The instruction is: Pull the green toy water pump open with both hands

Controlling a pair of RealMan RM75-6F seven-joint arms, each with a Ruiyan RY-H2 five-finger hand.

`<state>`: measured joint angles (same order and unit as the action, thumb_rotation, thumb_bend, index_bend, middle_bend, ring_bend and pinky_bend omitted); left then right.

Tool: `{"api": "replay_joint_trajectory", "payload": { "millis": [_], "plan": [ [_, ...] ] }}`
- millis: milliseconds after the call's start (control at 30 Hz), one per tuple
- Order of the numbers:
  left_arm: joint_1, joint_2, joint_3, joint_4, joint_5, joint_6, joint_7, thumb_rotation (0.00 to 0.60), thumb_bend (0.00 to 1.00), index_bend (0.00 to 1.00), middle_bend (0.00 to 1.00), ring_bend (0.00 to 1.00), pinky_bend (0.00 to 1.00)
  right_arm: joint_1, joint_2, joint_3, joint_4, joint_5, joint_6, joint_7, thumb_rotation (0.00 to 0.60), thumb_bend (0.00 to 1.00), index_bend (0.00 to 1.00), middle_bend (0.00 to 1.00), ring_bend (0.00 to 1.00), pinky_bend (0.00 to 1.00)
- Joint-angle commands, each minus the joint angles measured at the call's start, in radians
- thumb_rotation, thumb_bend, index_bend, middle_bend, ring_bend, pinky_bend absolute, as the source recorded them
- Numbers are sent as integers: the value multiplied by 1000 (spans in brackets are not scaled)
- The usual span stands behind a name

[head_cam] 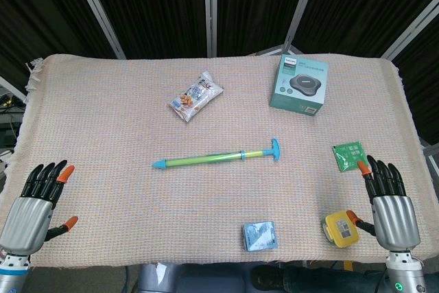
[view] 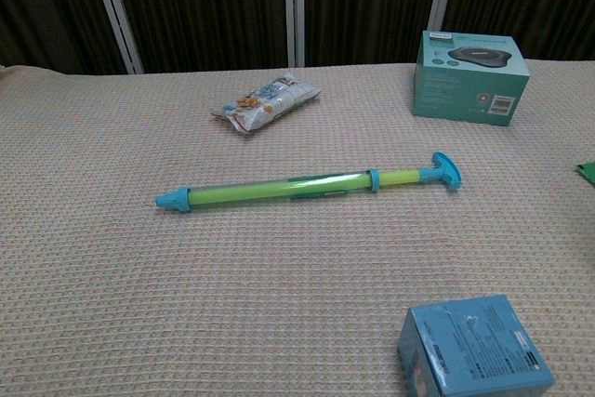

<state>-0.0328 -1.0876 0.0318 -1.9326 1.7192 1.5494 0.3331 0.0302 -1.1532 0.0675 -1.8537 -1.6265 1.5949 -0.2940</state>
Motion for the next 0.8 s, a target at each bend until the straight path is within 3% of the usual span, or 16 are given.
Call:
{"api": "replay_joint_trajectory", "payload": {
  "millis": [33, 267, 300, 367, 400, 467, 567, 667, 800],
  "plan": [
    [0, 1, 0, -1, -4, -3, -1, 600, 0, 0, 0, 0, 0, 1, 0, -1, 1, 3, -4, 2, 600, 0, 0, 0, 0, 0],
    [-2, 4, -4, -9, -20, -10, -9, 600, 0, 0, 0, 0, 0, 19, -9, 6, 23, 27, -39, 1, 600, 0, 0, 29, 3, 0],
    [-3, 4, -5, -9, -22, -11, -9, 600, 0, 0, 0, 0, 0, 25, -11, 8, 26, 34, -52, 5, 600, 0, 0, 82, 34, 0],
    [-6, 3, -7, -7, -25, -15, -9, 600, 0, 0, 0, 0, 0, 45, -14, 19, 36, 48, -81, 16, 600, 0, 0, 392, 317, 39],
    [-9, 0, -10, -3, -31, -22, -6, 600, 0, 0, 0, 0, 0, 67, -20, 31, 51, 60, -110, 21, 600, 0, 0, 507, 446, 115],
    [-17, -7, -15, 2, -44, -37, 2, 600, 0, 0, 0, 0, 0, 112, -30, 54, 79, 84, -171, 23, 600, 0, 0, 744, 709, 513],
    [-30, -21, -26, 11, -70, -60, 17, 600, 0, 0, 0, 0, 0, 198, -50, 90, 122, 131, -295, 39, 600, 0, 22, 885, 873, 877],
    [-40, -35, -37, 19, -102, -81, 31, 600, 0, 0, 0, 0, 0, 292, -70, 126, 152, 201, -447, 85, 600, 0, 91, 953, 950, 993],
    [-55, -55, -56, 32, -150, -104, 49, 600, 0, 0, 0, 0, 0, 427, -130, 177, 230, 301, -635, 114, 600, 0, 158, 981, 975, 1000]
  ]
}}
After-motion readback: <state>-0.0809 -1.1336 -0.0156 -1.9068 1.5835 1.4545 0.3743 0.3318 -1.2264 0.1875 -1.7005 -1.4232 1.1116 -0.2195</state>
